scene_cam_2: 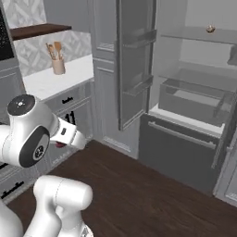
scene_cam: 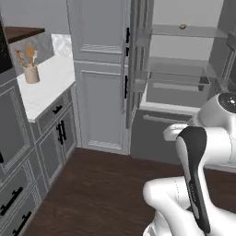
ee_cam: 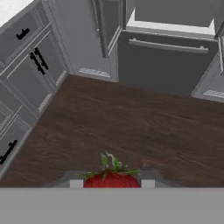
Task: Take the strawberry from the fridge and place it on top of the pancake, located on the dining counter.
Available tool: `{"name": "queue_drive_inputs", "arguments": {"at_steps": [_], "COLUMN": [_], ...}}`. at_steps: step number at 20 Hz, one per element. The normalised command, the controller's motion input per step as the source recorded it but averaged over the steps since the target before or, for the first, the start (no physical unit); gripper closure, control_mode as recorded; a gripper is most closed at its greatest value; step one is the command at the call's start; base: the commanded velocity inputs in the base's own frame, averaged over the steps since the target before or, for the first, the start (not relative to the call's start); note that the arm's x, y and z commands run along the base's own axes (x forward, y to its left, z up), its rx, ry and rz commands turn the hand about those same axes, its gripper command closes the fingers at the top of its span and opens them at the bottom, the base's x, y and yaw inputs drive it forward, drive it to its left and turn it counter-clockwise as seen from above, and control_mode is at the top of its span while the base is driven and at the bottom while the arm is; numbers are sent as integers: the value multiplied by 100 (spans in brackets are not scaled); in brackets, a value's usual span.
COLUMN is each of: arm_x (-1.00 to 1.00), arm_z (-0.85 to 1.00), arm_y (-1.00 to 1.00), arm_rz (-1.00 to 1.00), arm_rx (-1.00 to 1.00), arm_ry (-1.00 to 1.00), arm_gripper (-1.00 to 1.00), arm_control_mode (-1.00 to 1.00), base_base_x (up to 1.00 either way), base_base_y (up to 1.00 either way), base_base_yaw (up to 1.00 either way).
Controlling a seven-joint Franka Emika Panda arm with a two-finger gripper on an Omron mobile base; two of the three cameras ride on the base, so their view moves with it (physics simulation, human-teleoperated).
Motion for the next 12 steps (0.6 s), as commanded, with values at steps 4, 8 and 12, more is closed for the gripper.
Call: {"name": "queue_drive_inputs", "arguments": {"at_steps": [4,8,12], "arm_x": [0,0,0], "arm_z": [0,0,0], "arm_y": [0,0,0], "arm_rz": [0,0,0], "arm_rx": [0,0,0], "arm_ry": [0,0,0], "arm_gripper": [100,100,100], "arm_control_mode": [100,100,100], "base_base_x": [-85,-33,-3], "base_base_y": [0,0,0], "base_base_yaw": [82,86,86]}}
